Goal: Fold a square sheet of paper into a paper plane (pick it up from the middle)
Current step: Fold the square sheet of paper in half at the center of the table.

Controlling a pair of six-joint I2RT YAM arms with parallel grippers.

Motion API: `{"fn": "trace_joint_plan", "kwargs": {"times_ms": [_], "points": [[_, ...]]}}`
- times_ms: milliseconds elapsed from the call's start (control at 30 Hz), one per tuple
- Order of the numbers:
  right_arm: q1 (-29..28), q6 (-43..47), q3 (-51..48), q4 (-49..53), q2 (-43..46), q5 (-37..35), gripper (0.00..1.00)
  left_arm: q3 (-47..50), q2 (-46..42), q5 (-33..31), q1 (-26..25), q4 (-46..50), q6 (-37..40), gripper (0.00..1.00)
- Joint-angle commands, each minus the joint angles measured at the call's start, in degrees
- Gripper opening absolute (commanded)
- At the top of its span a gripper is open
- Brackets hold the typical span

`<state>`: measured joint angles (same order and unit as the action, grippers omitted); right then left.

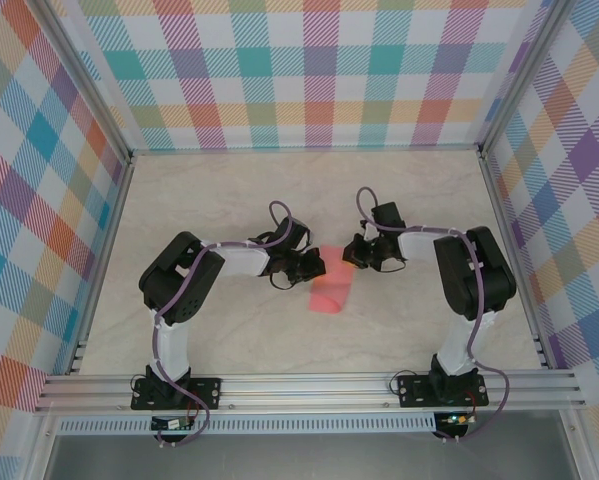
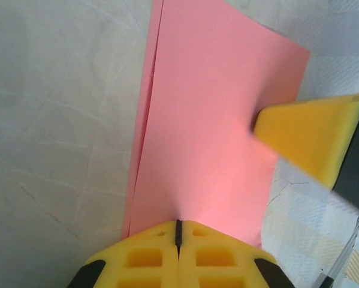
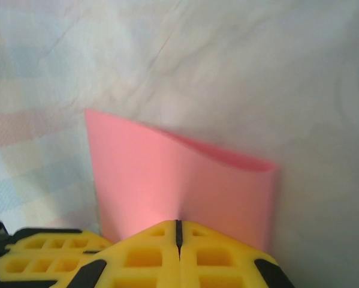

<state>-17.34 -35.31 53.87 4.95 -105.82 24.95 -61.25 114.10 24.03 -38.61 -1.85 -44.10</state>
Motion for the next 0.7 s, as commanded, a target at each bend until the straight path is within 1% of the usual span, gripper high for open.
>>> {"fn": "trace_joint_plan", "kwargs": {"times_ms": [0, 133, 267, 333, 400, 467, 567, 667], "points": [[4.6, 0.1, 1.9, 0.6, -1.0, -8.3, 0.00, 6.7, 8.5, -10.7, -0.1, 18.3, 0.4, 0.00], [5.6, 0.5, 2.4, 1.8, 2.0, -9.8, 0.00, 6.8, 8.4, -10.7, 0.0, 18.3, 0.5, 0.00], [4.5, 0.3, -0.6, 0.7, 7.5, -3.9, 0.00, 6.6, 8.5, -10.8, -0.1, 18.3, 0.5, 0.00], [2.6, -0.2, -3.1, 0.2, 10.0, -0.8, 0.00, 6.6, 8.4, -10.8, -0.1, 18.3, 0.3, 0.00], [0.0, -1.0, -5.7, 0.2, 11.8, 0.9, 0.00, 6.4, 8.4, -10.8, 0.0, 18.3, 0.2, 0.00], [-2.5, -2.4, -8.0, -0.6, 12.8, 2.4, 0.00, 6.3, 8.6, -10.9, -0.1, 16.3, 0.2, 0.00], [-6.2, -3.9, -9.9, -1.3, 12.6, 4.8, 0.00, 6.1, 8.8, -11.0, 0.0, 16.2, 0.2, 0.00], [-9.0, -4.8, -10.3, -1.0, 11.8, 5.5, 0.00, 6.0, 9.0, -11.1, 0.0, 16.2, 0.1, 0.00]]}}
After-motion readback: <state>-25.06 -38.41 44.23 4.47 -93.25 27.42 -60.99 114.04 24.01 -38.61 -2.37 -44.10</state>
